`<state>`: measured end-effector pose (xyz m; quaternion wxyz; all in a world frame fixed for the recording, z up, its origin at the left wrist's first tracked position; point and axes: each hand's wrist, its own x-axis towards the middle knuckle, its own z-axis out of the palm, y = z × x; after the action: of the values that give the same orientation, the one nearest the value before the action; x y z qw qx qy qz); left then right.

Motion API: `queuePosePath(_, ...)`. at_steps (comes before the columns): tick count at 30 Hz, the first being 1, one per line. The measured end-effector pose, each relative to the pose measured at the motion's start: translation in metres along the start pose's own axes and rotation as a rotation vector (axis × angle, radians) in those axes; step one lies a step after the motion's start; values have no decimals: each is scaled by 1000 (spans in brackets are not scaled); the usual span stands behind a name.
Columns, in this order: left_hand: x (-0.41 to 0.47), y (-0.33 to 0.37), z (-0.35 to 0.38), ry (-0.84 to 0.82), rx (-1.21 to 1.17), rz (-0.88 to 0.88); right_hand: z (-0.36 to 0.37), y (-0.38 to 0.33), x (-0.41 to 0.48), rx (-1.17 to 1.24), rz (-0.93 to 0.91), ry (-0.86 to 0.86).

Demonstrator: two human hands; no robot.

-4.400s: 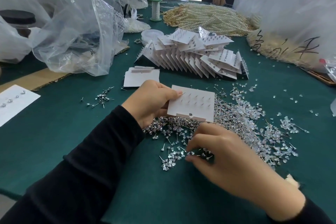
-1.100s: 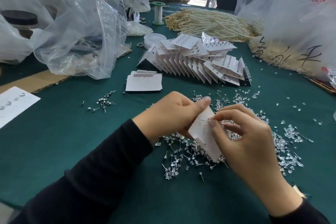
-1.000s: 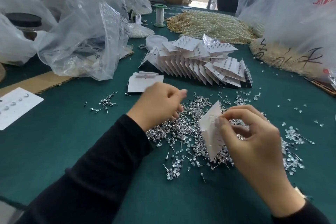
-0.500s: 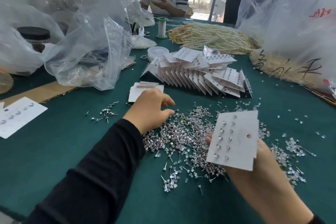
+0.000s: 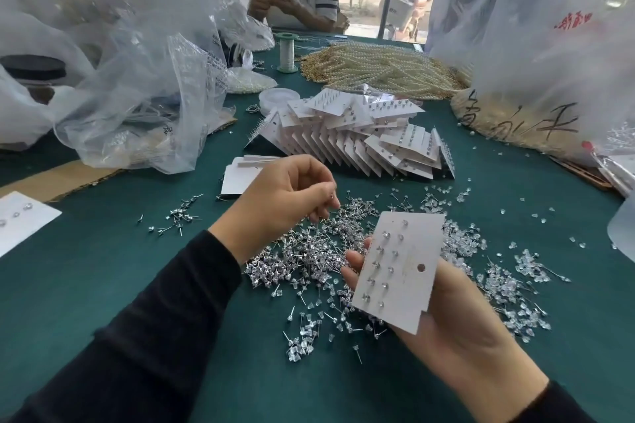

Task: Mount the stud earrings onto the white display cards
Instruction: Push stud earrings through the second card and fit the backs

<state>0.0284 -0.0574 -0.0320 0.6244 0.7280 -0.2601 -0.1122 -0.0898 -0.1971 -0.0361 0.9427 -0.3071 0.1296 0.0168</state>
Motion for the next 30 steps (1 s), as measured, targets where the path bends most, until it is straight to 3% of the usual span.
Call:
queuePosePath(5,-15,9,14,-175,-241,8,-20,1,3,-73,81,-92)
queuePosePath(10,-16,10,18,-185,-204,15,-21,-2,3,-118,122,-114)
queuePosePath(15,-17,9,21,-134,-178,13,-21,-2,3,-168,131,-194)
queuePosePath(26,-20,12,27,-76,-67,4,-15,3,-1,-236,115,-143)
queuePosePath(30,-21,10,35,32,58,118,-14,4,-2,-203,97,-134)
